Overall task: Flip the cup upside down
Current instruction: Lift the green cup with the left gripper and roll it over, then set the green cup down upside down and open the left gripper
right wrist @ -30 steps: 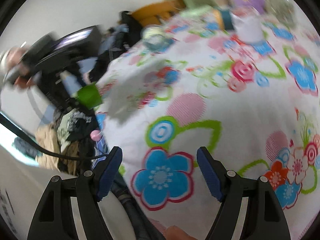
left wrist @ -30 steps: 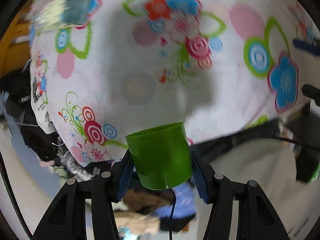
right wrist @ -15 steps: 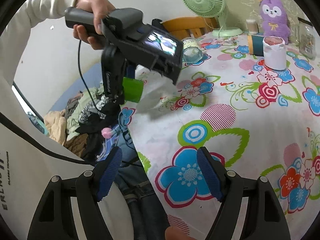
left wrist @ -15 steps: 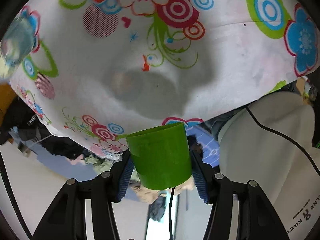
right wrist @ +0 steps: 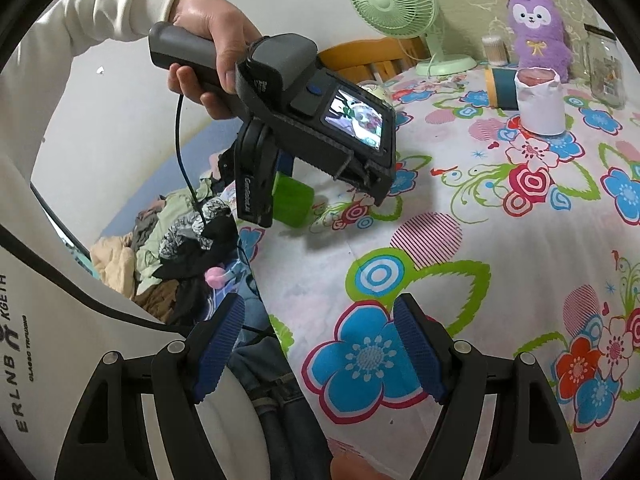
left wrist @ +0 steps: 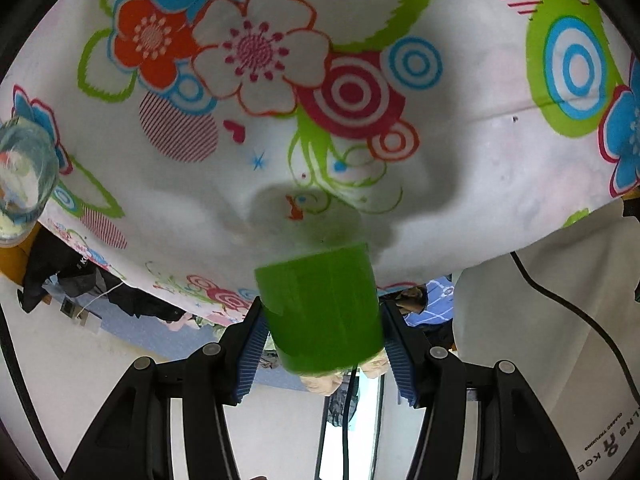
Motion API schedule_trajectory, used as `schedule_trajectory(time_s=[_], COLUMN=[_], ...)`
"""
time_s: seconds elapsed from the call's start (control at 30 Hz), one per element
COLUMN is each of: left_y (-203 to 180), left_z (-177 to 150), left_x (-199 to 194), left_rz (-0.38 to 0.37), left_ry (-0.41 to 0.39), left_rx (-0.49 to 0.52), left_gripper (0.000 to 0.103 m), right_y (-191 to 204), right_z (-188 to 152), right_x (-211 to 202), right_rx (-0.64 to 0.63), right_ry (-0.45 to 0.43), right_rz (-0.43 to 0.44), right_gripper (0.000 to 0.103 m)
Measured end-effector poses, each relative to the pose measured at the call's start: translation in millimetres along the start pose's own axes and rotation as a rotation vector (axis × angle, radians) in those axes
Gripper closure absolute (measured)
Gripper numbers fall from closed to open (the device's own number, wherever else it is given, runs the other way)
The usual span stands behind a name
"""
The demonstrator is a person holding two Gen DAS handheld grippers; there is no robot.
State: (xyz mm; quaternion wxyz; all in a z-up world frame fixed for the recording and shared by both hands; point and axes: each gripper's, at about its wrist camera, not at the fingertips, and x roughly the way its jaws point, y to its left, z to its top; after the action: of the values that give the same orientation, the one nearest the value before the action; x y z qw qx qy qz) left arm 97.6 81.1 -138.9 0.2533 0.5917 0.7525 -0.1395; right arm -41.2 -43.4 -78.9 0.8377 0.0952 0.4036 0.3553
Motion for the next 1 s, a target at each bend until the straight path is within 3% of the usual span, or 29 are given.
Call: schedule_trajectory(time_s=[0.17,0.33,0.5,0.83,1.0], left_y=[-1.4,-1.2,2.4,14.5,20.6], left_z=[6.1,2.8,-7.4,-30.6,-52.1], left_x=[-5.9,-16.1,-31.1,-47.0,-55.5], left_rz=[0.013,0.05,0.046,-0.009,-0.048], left_ry=[-0.021,-0.074,-0.151,-0.353,-0.509], left_rx=[0.008,0.015,-0.001,-0.051,-0.078], left_gripper=[0.041,0.011,0.001,0.0,0.0], right_y=[0.0,-1.1,-1.6,9.5,14.0], right_z=[0.4,2.1,5.9,15.4,20.5], right_x=[-0.7,-2.5,-2.7,-6.3,-8.3], right_rx=[-0.002,0.005,0.016,0.004,0.001], right_ry=[0.003,-0.004,-0.009,-0.015,-0.021], right_rz=[-0.006,-0.012,-0.023,-0.053,-0.09], right_gripper=[0.024,0.024,0.024,0.024,0.024])
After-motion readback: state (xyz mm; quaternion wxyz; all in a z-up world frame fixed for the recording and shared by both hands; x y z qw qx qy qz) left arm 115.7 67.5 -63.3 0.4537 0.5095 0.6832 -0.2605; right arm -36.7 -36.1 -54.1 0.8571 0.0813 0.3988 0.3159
